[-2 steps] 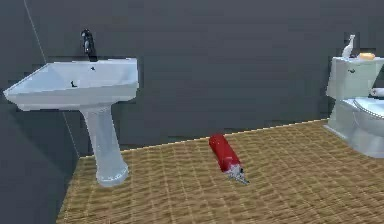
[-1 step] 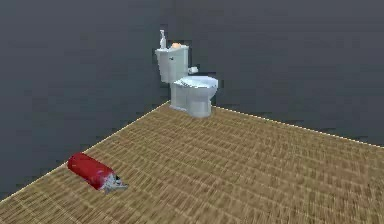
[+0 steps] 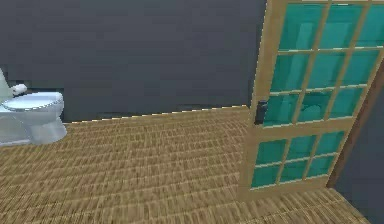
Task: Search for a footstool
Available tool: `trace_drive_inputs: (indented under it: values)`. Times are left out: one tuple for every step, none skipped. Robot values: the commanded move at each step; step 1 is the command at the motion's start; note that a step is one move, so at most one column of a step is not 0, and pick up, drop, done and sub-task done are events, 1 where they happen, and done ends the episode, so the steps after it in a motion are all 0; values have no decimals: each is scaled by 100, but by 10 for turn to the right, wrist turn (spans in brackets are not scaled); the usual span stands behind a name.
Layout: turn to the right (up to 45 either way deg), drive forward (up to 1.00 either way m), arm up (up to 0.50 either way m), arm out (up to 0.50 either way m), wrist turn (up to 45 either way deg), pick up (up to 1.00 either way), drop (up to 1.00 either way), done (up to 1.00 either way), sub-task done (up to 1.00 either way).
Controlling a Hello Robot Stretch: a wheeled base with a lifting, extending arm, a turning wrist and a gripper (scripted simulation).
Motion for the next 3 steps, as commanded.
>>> trace_drive_inputs:
  values:
    - [0,100,0,0,0,0,0,0,0]
    - [0,30,0,0,0,0,0,0,0]
    - [300,0,0,0,0,0,0,0,0]
